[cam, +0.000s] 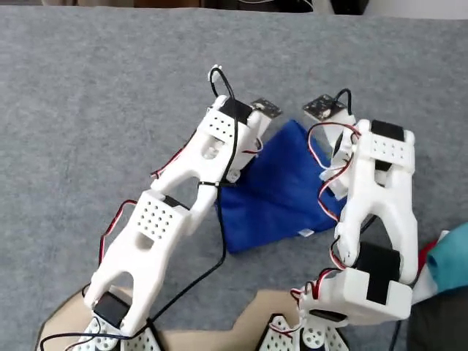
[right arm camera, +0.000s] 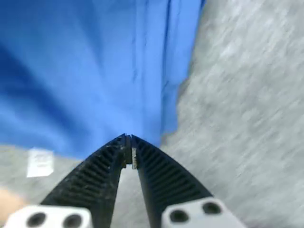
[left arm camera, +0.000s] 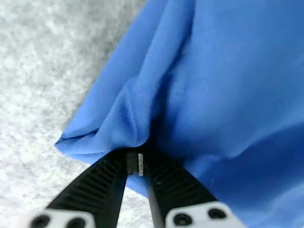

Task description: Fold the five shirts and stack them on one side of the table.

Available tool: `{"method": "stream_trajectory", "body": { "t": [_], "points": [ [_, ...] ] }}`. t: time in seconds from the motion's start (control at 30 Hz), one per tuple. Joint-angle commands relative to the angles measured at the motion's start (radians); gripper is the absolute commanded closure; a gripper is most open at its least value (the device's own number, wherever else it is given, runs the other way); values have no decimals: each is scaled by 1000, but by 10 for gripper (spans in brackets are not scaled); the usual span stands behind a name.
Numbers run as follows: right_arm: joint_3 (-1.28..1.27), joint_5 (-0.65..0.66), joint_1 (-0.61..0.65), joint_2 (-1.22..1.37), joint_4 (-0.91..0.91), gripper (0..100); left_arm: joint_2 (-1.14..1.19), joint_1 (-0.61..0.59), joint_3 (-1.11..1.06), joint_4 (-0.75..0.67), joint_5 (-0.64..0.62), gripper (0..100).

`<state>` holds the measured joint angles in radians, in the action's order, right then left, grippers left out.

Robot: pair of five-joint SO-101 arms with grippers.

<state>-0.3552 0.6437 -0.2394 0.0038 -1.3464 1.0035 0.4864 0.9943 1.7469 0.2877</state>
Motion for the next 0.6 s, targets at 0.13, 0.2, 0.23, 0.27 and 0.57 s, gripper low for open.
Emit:
{"method": "stream_trajectory", "body": {
  "t": [0.13, 0.2, 0.23, 0.27, 0.57],
  "points": [
    [-94, -301, -21, -170, -49, 989, -84, -34, 249, 12, -86, 973],
    [-176, -384, -7, -237, -8, 974, -84, -54, 296, 12, -120, 933],
    [-217, -422, 2, -265, 17, 951, -84, -66, 318, 12, -147, 893],
    [-257, -456, 7, -286, 41, 920, -84, -75, 331, 12, -173, 847],
    [-449, -698, 15, -326, 216, 792, -84, -112, 324, 12, -219, 769]
  ]
}}
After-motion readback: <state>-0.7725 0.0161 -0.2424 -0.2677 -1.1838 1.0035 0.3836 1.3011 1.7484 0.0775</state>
